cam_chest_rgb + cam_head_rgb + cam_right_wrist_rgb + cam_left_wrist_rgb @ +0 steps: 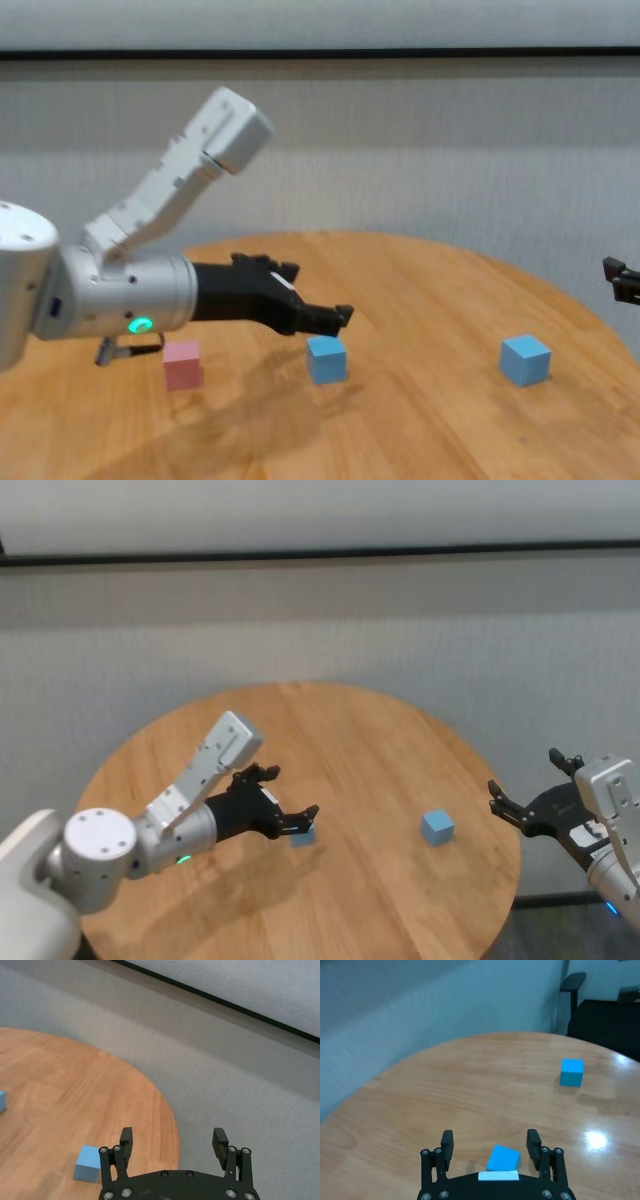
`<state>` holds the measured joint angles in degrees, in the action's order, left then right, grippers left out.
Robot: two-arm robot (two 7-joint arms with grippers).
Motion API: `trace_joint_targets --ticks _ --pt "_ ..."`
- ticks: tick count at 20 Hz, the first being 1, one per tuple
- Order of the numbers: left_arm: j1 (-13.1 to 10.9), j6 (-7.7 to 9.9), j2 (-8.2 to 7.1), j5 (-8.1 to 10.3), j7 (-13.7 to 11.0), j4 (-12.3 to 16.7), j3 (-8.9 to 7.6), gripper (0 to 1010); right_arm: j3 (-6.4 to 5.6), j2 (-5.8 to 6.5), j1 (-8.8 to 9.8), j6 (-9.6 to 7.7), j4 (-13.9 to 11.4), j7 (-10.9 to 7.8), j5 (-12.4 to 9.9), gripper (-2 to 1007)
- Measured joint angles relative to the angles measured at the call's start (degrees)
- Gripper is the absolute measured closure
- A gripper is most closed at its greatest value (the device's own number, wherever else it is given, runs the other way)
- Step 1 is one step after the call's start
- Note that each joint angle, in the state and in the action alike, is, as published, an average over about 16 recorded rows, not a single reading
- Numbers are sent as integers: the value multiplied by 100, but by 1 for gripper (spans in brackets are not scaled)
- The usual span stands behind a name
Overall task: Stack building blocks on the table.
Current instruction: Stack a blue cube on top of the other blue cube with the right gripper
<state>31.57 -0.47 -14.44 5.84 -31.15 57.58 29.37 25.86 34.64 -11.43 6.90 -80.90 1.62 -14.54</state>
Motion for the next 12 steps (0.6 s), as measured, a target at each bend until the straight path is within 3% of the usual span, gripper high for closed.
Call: trace_joint_targets --ticks 6,12 --pt "-420 68 -481 165 -20 873 -174 24 0 0 0 0 0 0 0 0" --pt "-859 -16 -966 300 4 1491 -358 7 0 0 0 0 0 0 0 0"
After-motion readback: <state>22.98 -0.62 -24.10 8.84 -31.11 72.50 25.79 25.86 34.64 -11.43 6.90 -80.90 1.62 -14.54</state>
